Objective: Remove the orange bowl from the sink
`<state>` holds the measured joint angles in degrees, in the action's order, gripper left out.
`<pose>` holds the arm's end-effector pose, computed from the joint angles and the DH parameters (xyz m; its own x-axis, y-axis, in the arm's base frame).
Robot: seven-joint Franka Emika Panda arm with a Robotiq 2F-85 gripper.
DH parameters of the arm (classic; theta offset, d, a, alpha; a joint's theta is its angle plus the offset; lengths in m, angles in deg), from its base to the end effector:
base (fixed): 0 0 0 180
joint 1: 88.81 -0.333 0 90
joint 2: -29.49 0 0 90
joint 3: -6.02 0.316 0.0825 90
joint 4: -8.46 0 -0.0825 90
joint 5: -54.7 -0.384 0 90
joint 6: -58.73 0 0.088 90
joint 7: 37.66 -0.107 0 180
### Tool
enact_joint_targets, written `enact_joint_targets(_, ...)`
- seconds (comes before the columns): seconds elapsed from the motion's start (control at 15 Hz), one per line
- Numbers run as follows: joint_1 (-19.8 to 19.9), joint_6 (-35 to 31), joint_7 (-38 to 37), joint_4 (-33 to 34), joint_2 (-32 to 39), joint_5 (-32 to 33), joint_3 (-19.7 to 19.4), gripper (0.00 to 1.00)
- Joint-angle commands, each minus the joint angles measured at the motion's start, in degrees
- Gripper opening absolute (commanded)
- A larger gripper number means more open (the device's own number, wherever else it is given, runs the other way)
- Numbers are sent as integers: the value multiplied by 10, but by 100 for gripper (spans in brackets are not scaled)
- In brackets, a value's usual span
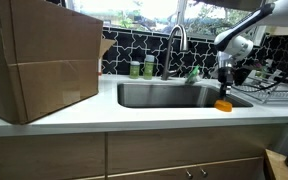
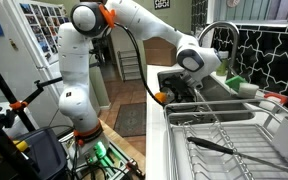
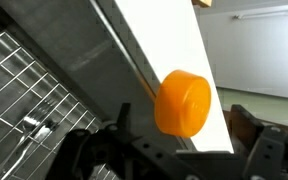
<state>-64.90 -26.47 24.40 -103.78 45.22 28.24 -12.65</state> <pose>0.4186 -0.3092 0.3175 0.9763 0.2060 -0.0667 0.0974 -0.6926 -0.7147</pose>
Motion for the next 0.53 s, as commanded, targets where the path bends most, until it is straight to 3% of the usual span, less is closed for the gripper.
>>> enact_joint_targets(0.0, 20, 61, 44, 51, 50, 12, 16, 100)
enact_joint_targets(0.47, 38, 144, 63, 118, 119, 10, 34, 100)
